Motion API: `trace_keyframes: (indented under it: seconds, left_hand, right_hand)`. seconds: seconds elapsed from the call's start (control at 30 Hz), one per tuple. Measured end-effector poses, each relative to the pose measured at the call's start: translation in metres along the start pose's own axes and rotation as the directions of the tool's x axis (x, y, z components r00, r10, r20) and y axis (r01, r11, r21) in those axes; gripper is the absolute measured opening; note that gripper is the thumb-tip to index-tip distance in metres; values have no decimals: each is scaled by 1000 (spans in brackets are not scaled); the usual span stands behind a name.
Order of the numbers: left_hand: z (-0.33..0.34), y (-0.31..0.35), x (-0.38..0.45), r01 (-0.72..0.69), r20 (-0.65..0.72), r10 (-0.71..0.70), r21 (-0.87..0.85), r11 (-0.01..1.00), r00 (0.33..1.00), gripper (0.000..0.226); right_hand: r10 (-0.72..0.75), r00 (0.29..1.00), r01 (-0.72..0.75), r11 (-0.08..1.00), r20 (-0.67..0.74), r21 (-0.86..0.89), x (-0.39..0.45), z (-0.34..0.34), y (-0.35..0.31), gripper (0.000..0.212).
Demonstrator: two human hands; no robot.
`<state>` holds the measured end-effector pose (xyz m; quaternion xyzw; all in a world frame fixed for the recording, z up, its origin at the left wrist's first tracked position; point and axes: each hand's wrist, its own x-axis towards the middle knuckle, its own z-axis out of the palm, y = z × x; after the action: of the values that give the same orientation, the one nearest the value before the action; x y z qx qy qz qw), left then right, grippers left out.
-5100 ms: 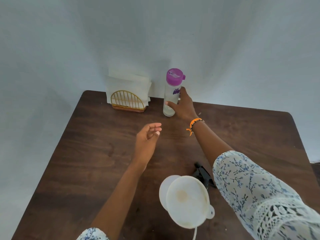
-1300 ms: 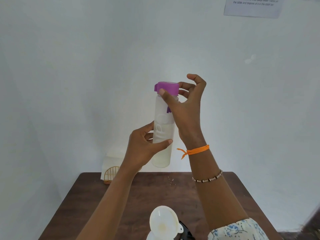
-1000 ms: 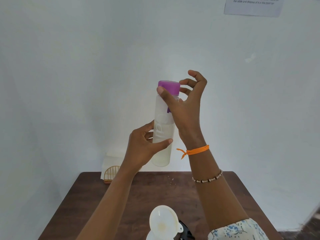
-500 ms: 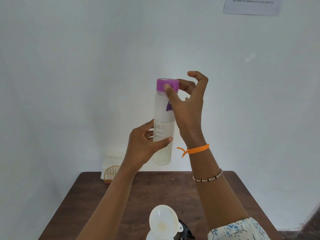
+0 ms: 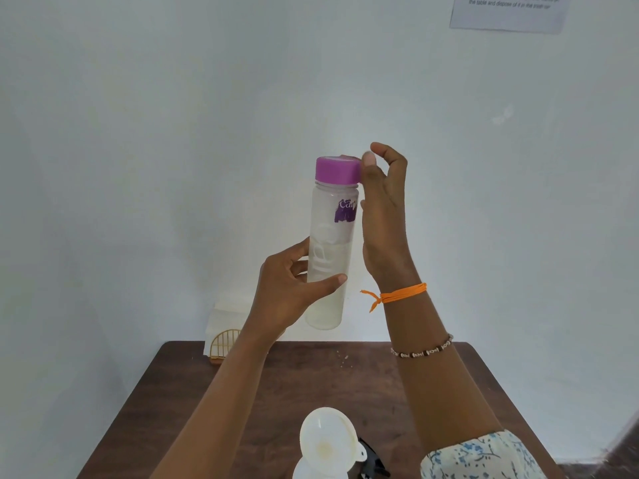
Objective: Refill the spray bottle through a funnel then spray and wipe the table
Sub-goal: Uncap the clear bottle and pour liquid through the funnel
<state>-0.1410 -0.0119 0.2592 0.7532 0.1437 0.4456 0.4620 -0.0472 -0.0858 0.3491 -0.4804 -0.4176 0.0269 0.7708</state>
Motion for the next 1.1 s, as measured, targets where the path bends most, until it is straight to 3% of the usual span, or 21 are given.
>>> trace_keyframes:
  seconds: [0.17, 0.33, 0.4, 0.57, 0.73, 0.93, 1.1]
  left_hand:
    - [1, -3, -1, 3, 13, -3, 18, 1000, 1000, 53]
    - [0, -2, -2, 11, 12, -11, 15, 1000, 1000, 51]
    - [0, -1, -2, 8, 9, -8, 19, 1000, 1000, 51]
    - [2, -2, -2, 1, 5, -1, 37, 999, 1000, 58]
    - [3, -1, -3, 6, 9, -7, 50, 999, 1000, 51]
    - [4, -4, -2, 8, 13, -9, 46, 999, 1000, 56]
    - [2, -3, -2, 11, 14, -12, 43, 999, 1000, 51]
  right_hand:
    - [-77, 996, 72, 990, -35, -124, -4, 7, -1, 62]
    - [23, 999, -27, 996, 43, 87, -3, 1, 0, 49]
    - [34, 998, -37, 998, 52, 57, -4, 2, -3, 54]
    - [-116, 992, 104, 978, -57, -181, -7, 8, -4, 68]
    - [-15, 1000, 15, 1000, 18, -1, -7, 5, -5, 50]
    - [-105, 992, 90, 976, -70, -196, -6, 10, -6, 66]
    - [-10, 1000, 9, 998, -18, -56, -5, 5, -6, 55]
